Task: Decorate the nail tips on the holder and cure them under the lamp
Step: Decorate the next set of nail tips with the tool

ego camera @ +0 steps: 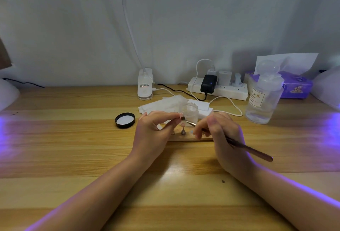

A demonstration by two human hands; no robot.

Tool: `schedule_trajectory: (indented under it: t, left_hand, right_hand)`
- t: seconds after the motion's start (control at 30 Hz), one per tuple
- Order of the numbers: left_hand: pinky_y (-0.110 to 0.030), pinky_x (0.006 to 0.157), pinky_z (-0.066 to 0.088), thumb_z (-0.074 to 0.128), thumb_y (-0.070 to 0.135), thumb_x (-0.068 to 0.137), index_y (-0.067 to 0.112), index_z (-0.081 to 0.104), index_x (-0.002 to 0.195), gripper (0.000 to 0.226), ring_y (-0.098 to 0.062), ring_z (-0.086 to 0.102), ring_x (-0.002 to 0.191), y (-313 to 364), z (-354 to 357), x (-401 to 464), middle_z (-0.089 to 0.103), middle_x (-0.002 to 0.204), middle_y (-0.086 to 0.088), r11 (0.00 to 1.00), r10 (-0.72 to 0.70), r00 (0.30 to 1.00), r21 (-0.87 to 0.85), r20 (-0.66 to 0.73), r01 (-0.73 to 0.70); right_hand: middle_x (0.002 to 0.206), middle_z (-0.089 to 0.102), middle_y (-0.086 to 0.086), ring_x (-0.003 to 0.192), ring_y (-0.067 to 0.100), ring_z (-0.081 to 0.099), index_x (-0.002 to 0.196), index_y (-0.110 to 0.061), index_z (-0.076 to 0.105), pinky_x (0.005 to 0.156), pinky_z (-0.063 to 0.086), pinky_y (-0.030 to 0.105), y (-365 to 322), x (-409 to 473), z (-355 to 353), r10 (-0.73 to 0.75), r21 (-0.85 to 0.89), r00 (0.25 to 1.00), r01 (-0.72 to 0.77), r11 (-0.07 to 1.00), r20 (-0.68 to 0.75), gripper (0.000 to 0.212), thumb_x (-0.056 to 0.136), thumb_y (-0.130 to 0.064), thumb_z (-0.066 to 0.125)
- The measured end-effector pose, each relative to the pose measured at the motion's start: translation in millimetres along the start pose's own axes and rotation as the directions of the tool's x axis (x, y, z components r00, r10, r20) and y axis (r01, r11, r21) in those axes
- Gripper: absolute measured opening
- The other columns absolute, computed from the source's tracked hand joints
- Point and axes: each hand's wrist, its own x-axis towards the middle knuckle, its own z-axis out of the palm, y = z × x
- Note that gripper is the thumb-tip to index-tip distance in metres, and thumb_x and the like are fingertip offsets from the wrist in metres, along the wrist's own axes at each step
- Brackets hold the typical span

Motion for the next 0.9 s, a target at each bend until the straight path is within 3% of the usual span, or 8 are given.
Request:
schedule_trajectory:
  t: [0.1, 0.2, 0.37, 0.53, 0.63, 0.73, 0.9]
  left_hand:
    - [-0.057, 0.091, 0.04, 0.07, 0.015, 0.075, 0.043, 0.064, 0.086, 0.031, -0.008, 0.063, 0.089, -0.9, 0.6, 0.1, 0.064, 0.083, 0.025, 1.0, 0.002, 1.0, -0.011, -0.005, -0.002]
    - [-0.057, 0.091, 0.041, 0.07, 0.013, 0.075, 0.04, 0.066, 0.087, 0.031, -0.008, 0.063, 0.09, -2.3, 0.9, -0.1, 0.064, 0.083, 0.026, 1.0, 0.004, 1.0, -0.017, -0.008, -0.004]
    - [-0.057, 0.091, 0.041, 0.071, 0.009, 0.075, 0.041, 0.065, 0.086, 0.035, -0.007, 0.064, 0.089, -3.2, 1.4, 0.1, 0.064, 0.08, 0.028, 1.0, -0.001, 1.0, -0.01, -0.014, 0.001]
    - [-0.057, 0.091, 0.041, 0.07, 0.011, 0.076, 0.043, 0.064, 0.086, 0.034, -0.01, 0.064, 0.091, -3.6, 1.1, 0.4, 0.066, 0.085, 0.022, 1.0, 0.003, 1.0, -0.015, 0.008, -0.003]
    - [-0.056, 0.088, 0.043, 0.07, 0.008, 0.076, 0.04, 0.064, 0.089, 0.035, -0.01, 0.063, 0.09, -2.7, 1.3, 0.5, 0.064, 0.083, 0.025, 1.0, 0.017, 1.0, -0.008, 0.006, -0.017]
    - [-0.053, 0.09, 0.041, 0.07, 0.006, 0.076, 0.041, 0.064, 0.087, 0.037, -0.005, 0.062, 0.088, -2.9, 1.4, 0.3, 0.061, 0.08, 0.03, 1.0, 0.028, 1.0, 0.009, -0.003, -0.028]
    - [-0.044, 0.095, 0.038, 0.07, 0.008, 0.075, 0.045, 0.062, 0.084, 0.039, -0.001, 0.061, 0.089, -2.5, 1.7, 0.4, 0.061, 0.079, 0.032, 0.999, 0.023, 1.0, 0.025, 0.003, -0.023]
  right_hand:
    - [0.054, 0.053, -0.003, 0.062, 0.001, 0.05, 0.059, -0.034, 0.051, 0.069, 0.038, 0.034, -0.8, -1.5, -2.6, 0.03, 0.07, 0.999, -0.029, 0.997, -0.016, 0.042, 0.093, -0.027, 0.027]
    - [0.06, 0.056, -0.008, 0.065, 0.004, 0.051, 0.066, -0.035, 0.052, 0.068, 0.039, 0.034, -2.9, 0.3, -2.9, 0.051, 0.056, 0.998, -0.049, 0.997, -0.043, 0.036, 0.091, -0.028, 0.028]
    - [0.067, 0.057, -0.021, 0.073, -0.005, 0.053, 0.07, -0.033, 0.056, 0.073, 0.036, 0.022, -5.2, 0.7, -0.3, 0.08, -0.001, 0.995, -0.08, 0.997, 0.062, 0.034, 0.091, -0.032, 0.028]
    - [0.058, 0.058, 0.0, 0.063, 0.003, 0.052, 0.065, -0.031, 0.054, 0.066, 0.04, 0.038, -5.2, -1.3, -3.5, 0.07, 0.113, 0.998, -0.068, 0.991, -0.01, 0.038, 0.091, -0.028, 0.027]
    - [0.066, 0.061, -0.005, 0.067, 0.006, 0.053, 0.07, -0.031, 0.056, 0.067, 0.039, 0.035, -4.0, 0.7, -2.8, 0.107, 0.096, 0.994, -0.104, 0.99, -0.026, 0.035, 0.09, -0.032, 0.028]
    - [0.079, 0.063, -0.011, 0.075, 0.002, 0.055, 0.073, -0.033, 0.057, 0.07, 0.039, 0.031, -3.4, 0.6, -0.1, 0.135, 0.024, 0.988, -0.137, 0.99, 0.073, 0.035, 0.091, -0.036, 0.028]
    - [0.059, 0.058, 0.001, 0.063, 0.002, 0.053, 0.066, -0.032, 0.054, 0.067, 0.04, 0.04, -6.2, -1.3, -2.6, 0.067, 0.096, 0.998, -0.068, 0.993, 0.015, 0.038, 0.092, -0.028, 0.027]
